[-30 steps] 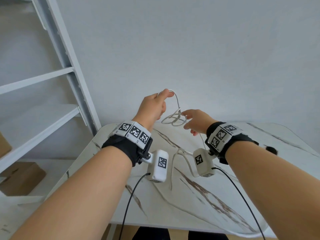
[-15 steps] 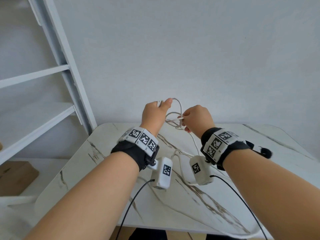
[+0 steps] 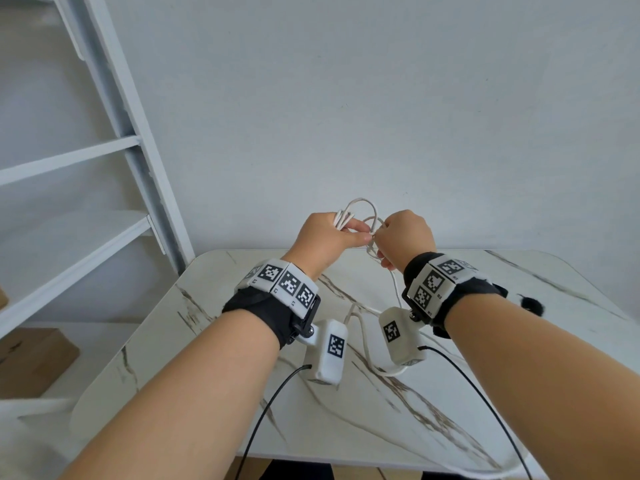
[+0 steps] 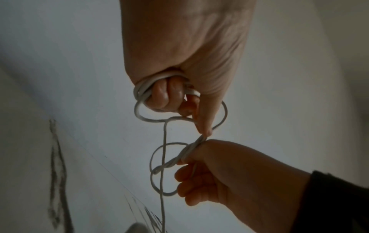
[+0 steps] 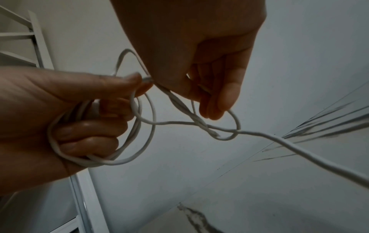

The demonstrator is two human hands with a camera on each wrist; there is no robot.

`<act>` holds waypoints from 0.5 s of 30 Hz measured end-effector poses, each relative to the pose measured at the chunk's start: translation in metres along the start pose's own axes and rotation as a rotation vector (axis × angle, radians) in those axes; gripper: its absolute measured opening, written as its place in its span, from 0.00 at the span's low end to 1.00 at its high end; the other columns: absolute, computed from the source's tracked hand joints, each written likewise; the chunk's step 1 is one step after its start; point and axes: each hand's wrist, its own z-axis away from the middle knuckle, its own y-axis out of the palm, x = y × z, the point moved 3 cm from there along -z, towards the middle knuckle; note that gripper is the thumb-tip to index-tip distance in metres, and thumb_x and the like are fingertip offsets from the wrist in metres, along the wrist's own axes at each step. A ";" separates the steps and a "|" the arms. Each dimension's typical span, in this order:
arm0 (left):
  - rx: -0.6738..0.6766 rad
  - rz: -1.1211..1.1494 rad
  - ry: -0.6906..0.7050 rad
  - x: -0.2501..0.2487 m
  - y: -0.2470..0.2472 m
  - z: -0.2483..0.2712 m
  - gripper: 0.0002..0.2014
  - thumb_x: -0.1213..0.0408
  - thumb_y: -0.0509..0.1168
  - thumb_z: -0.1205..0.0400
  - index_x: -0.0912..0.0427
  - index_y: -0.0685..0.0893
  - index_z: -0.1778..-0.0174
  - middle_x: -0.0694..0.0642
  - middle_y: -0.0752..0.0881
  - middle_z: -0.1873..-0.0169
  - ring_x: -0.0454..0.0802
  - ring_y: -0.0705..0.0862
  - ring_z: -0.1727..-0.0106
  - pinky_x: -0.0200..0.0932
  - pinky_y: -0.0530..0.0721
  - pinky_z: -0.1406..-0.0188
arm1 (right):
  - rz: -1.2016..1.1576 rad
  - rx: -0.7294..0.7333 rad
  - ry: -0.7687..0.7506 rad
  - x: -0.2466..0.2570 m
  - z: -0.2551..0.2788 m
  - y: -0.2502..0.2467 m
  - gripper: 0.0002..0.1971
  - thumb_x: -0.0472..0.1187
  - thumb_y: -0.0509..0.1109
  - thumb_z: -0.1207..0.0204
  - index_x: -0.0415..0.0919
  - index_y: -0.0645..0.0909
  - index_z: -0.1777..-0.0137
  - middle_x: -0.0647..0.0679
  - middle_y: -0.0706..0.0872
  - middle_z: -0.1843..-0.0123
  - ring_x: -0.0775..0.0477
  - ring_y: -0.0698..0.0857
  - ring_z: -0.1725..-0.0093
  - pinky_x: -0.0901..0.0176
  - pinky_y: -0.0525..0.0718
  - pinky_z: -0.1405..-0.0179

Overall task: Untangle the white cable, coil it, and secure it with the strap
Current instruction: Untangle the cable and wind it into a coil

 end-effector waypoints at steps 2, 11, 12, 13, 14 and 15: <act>-0.003 -0.032 0.008 0.000 -0.002 0.000 0.03 0.66 0.75 0.25 0.57 0.91 0.57 0.49 0.84 0.67 0.46 0.84 0.56 0.35 0.79 0.54 | -0.028 0.010 -0.030 -0.002 -0.002 0.003 0.10 0.32 0.59 0.30 0.33 0.82 0.60 0.39 0.90 0.67 0.39 0.91 0.72 0.43 0.92 0.63; 0.053 0.254 -0.097 0.006 -0.032 -0.010 0.05 0.68 0.66 0.17 0.59 0.84 0.58 0.50 0.66 0.79 0.42 0.61 0.81 0.33 0.58 0.83 | -0.075 -0.103 -0.119 -0.016 -0.014 -0.010 0.10 0.32 0.56 0.21 0.40 0.79 0.52 0.40 0.87 0.57 0.39 0.90 0.65 0.47 0.90 0.59; 0.043 0.309 -0.102 0.006 -0.035 -0.011 0.05 0.68 0.66 0.17 0.60 0.83 0.58 0.51 0.66 0.77 0.41 0.61 0.82 0.33 0.58 0.84 | -0.071 -0.102 -0.098 -0.017 -0.014 -0.011 0.11 0.31 0.56 0.21 0.40 0.80 0.53 0.40 0.88 0.57 0.40 0.90 0.66 0.47 0.91 0.60; 0.030 0.364 -0.108 0.004 -0.038 -0.012 0.05 0.69 0.66 0.16 0.60 0.83 0.59 0.52 0.67 0.76 0.40 0.62 0.83 0.33 0.58 0.84 | -0.059 -0.094 -0.078 -0.018 -0.015 -0.012 0.11 0.29 0.57 0.21 0.39 0.81 0.53 0.40 0.89 0.58 0.40 0.91 0.67 0.47 0.91 0.60; 0.012 0.414 -0.116 0.004 -0.040 -0.013 0.05 0.69 0.65 0.16 0.60 0.82 0.59 0.52 0.68 0.74 0.40 0.62 0.84 0.33 0.59 0.85 | -0.046 -0.064 -0.051 -0.018 -0.016 -0.013 0.12 0.27 0.57 0.22 0.37 0.82 0.53 0.39 0.89 0.60 0.40 0.91 0.67 0.46 0.92 0.59; -0.005 0.457 -0.124 0.004 -0.042 -0.014 0.06 0.69 0.65 0.16 0.60 0.81 0.60 0.52 0.68 0.73 0.40 0.62 0.84 0.33 0.59 0.85 | -0.040 -0.007 -0.023 -0.019 -0.017 -0.012 0.12 0.26 0.58 0.22 0.36 0.83 0.53 0.39 0.89 0.63 0.41 0.90 0.68 0.46 0.92 0.59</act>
